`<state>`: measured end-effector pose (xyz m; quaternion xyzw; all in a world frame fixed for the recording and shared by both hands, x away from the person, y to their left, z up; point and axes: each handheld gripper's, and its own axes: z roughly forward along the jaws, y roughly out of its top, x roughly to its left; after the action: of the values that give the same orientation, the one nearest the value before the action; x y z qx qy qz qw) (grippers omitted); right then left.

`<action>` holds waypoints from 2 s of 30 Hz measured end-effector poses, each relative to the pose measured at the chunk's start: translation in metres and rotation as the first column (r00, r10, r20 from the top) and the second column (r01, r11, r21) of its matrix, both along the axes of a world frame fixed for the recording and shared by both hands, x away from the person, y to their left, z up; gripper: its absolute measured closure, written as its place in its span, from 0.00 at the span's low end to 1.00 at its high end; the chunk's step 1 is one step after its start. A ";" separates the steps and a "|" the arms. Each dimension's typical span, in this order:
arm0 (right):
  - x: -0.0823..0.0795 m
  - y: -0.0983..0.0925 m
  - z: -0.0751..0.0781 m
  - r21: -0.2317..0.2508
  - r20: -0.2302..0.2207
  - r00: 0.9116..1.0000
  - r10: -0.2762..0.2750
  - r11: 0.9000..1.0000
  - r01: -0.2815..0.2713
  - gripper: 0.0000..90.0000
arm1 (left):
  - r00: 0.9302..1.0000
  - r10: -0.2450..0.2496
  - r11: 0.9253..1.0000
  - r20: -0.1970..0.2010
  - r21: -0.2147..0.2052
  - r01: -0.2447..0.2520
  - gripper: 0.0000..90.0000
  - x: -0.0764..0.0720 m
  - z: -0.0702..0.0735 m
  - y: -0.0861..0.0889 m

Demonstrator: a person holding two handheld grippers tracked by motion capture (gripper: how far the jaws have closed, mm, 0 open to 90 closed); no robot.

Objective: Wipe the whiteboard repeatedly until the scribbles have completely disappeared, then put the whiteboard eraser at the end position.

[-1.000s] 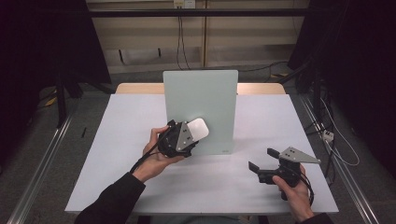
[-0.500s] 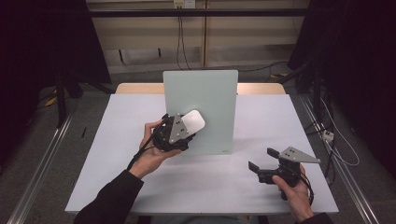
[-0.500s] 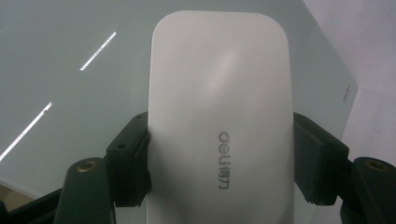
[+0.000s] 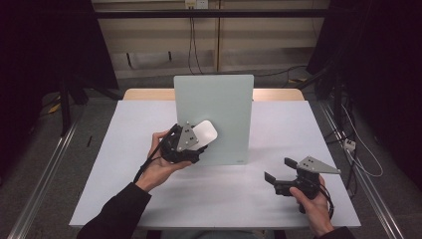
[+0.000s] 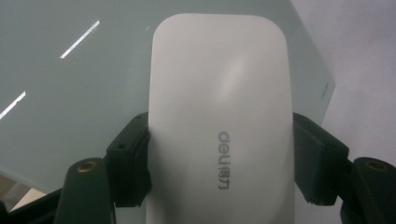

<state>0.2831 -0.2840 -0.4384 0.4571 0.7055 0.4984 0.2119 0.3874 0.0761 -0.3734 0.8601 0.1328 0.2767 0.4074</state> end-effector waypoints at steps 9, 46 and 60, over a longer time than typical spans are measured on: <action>0.000 0.001 0.000 -0.006 0.004 1.000 0.008 1.000 -0.008 0.06 | 0.998 -0.003 0.999 -0.070 -0.050 0.000 0.35 -0.002 0.008 0.008; -0.001 0.001 0.000 -0.002 0.006 1.000 0.013 1.000 -0.013 0.06 | 0.957 -0.101 0.995 -0.270 -0.041 0.094 0.35 -0.011 0.004 0.008; -0.002 0.001 0.000 -0.005 0.004 1.000 0.015 1.000 -0.015 0.06 | 0.919 -0.148 0.979 -0.364 0.079 0.189 0.35 -0.021 -0.018 -0.015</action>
<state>0.2814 -0.2831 -0.4381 0.4501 0.7097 0.4992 0.2109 0.3659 0.0610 -0.3918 0.9259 0.1138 0.0870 0.3497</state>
